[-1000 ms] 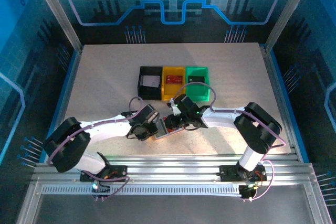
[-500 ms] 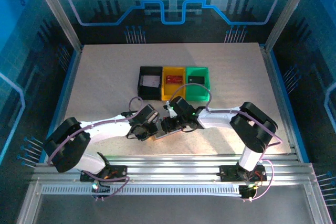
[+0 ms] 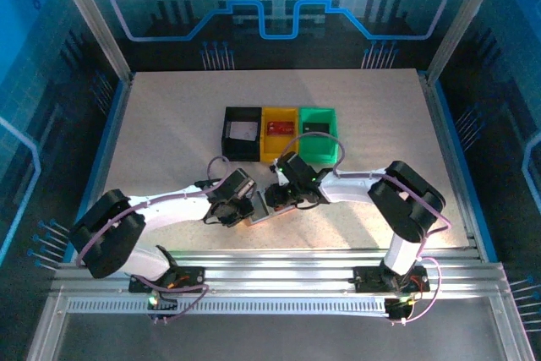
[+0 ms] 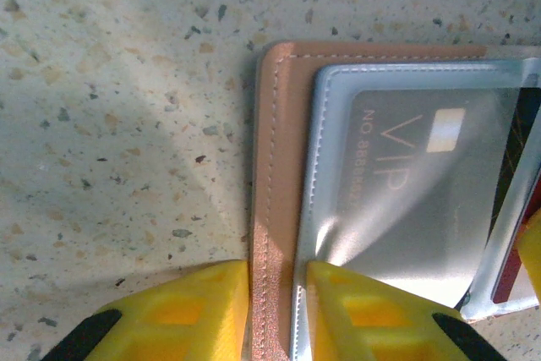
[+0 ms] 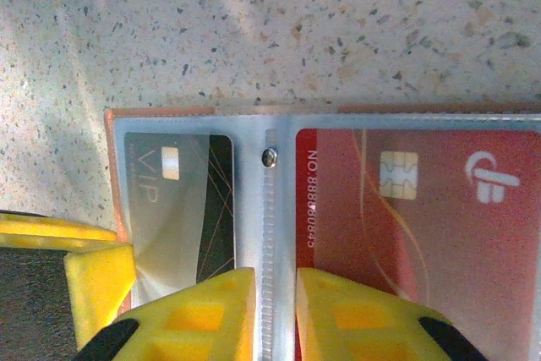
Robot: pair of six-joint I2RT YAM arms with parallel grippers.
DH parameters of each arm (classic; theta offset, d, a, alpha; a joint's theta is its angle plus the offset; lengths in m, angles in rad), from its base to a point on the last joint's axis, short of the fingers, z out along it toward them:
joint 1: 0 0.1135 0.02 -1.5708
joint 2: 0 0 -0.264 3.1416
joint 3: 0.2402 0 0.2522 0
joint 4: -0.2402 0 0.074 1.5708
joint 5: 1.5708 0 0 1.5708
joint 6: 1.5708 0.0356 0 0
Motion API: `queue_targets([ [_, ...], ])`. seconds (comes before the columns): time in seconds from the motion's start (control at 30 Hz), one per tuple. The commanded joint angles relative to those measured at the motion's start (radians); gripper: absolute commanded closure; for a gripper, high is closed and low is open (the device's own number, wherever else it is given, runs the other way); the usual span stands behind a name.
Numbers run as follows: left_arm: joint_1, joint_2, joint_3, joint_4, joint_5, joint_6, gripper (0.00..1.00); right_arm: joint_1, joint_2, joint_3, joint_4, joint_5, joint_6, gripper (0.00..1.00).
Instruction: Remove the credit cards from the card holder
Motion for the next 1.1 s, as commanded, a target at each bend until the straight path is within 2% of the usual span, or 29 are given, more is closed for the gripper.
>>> queue_targets([
  [0.0,-0.014,0.027,-0.045,-0.005,0.008,-0.014,0.75,-0.014,-0.004,-0.014,-0.039,0.03,0.003,0.8],
  [0.33,-0.014,0.02,-0.038,-0.015,0.0,-0.013,0.75,0.03,-0.051,0.005,0.004,-0.039,0.015,0.72],
  [1.07,-0.014,-0.003,-0.076,0.015,-0.01,-0.011,0.76,0.036,0.034,0.04,0.049,-0.063,-0.001,0.72],
])
